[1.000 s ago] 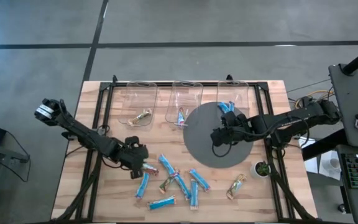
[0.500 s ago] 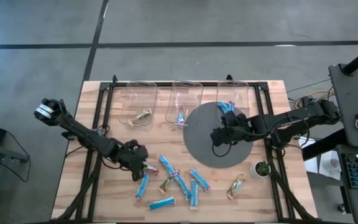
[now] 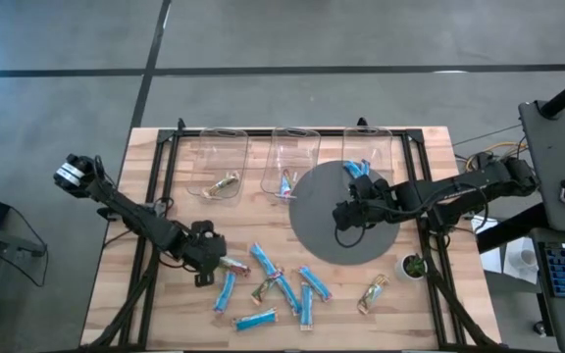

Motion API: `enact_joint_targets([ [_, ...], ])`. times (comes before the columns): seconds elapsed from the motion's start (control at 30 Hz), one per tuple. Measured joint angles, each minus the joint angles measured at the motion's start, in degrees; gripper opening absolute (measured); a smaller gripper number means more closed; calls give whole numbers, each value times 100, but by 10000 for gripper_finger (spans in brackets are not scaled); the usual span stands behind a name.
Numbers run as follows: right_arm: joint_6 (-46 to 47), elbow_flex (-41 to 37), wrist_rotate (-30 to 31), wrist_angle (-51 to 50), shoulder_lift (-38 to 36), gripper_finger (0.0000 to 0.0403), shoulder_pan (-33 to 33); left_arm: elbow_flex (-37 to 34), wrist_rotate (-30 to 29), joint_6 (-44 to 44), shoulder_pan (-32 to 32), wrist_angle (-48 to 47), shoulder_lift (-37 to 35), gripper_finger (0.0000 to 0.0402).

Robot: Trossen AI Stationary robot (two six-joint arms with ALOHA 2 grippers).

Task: Pick and place Granola Bars by type
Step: Put the red granola bar into the middle transparent bin

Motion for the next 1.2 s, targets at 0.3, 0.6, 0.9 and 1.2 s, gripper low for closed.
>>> enact_joint_targets([
  [0.3,2,-2,0,-4,0,261,-3,31,-440,11,4,89,0,185],
  [0.6,29,-2,34,-7,1,261,-72,-142,-93,1126,-17,126,0,211],
  [0.9,71,-4,35,-2,2,260,-92,-405,-126,1503,79,634,197,211],
  [1.2,176,-4,31,2,2,260,-90,-668,161,1233,302,955,336,205],
])
